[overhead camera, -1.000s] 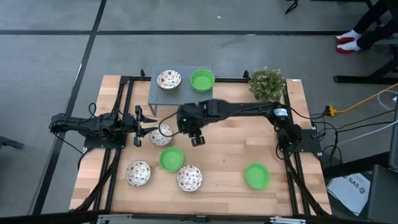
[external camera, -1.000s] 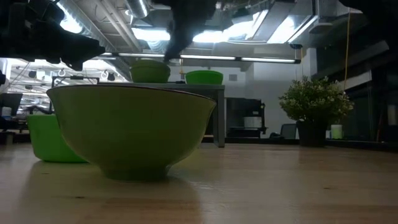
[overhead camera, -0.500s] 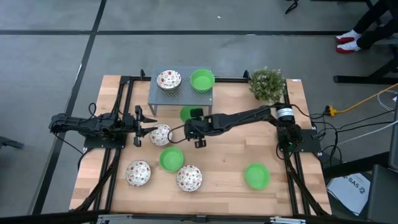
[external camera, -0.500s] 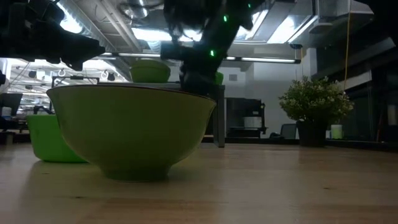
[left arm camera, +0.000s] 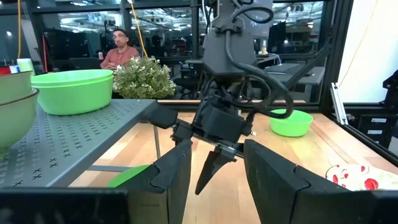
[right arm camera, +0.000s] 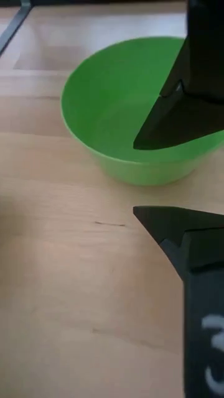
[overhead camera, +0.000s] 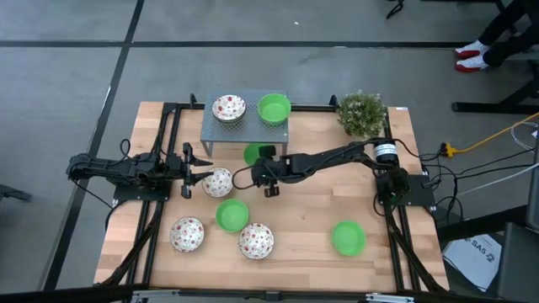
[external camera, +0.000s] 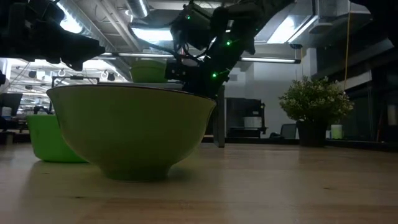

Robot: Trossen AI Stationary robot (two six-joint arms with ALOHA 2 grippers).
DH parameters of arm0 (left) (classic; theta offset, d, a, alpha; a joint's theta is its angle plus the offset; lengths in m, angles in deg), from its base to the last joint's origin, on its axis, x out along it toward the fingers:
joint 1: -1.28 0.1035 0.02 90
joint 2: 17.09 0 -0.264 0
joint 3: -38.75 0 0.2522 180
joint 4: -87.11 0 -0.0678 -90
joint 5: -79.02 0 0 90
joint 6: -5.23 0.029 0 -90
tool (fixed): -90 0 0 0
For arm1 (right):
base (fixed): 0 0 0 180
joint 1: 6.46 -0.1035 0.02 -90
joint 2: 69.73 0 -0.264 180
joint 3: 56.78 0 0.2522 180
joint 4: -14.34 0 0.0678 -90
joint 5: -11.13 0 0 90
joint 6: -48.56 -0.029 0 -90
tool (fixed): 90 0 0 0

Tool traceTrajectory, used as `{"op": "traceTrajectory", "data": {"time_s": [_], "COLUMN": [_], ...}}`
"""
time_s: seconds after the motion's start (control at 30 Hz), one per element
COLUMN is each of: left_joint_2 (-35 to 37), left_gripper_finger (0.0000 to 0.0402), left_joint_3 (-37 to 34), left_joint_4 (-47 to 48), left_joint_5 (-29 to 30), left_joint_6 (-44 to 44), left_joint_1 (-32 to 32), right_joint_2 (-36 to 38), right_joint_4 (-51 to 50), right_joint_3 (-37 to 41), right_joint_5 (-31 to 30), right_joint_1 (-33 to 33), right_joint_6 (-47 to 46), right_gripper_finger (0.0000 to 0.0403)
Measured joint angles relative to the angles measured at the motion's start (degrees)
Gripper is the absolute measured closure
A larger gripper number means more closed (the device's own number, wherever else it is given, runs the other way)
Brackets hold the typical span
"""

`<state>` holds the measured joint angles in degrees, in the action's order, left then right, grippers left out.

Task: Pick & Place Mini bowls
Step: Stack the green bowl on the green bowl on the shelf

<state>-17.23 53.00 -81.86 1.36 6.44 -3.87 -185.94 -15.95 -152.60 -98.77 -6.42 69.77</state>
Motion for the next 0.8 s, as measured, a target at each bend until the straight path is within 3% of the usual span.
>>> {"op": "traceTrajectory", "data": {"time_s": [0.27,0.63,0.8], "left_joint_2": [0.0,0.0,0.0], "left_gripper_finger": [0.0258,0.0258,0.0258], "left_joint_3": [-0.02,-0.01,-0.02], "left_joint_4": [-0.02,0.0,-0.02], "left_joint_5": [0.0,0.0,0.0], "left_joint_6": [0.0,0.0,0.0], "left_joint_1": [0.0,0.01,0.0], "right_joint_2": [0.0,-0.04,0.19], "right_joint_4": [-0.12,-3.06,-5.53], "right_joint_3": [-0.01,-0.04,-0.22], "right_joint_5": [5.32,11.07,14.02], "right_joint_1": [1.43,1.56,-0.08], "right_joint_6": [-2.77,-3.22,-4.65], "right_gripper_finger": [0.0258,0.0391,0.0385]}}
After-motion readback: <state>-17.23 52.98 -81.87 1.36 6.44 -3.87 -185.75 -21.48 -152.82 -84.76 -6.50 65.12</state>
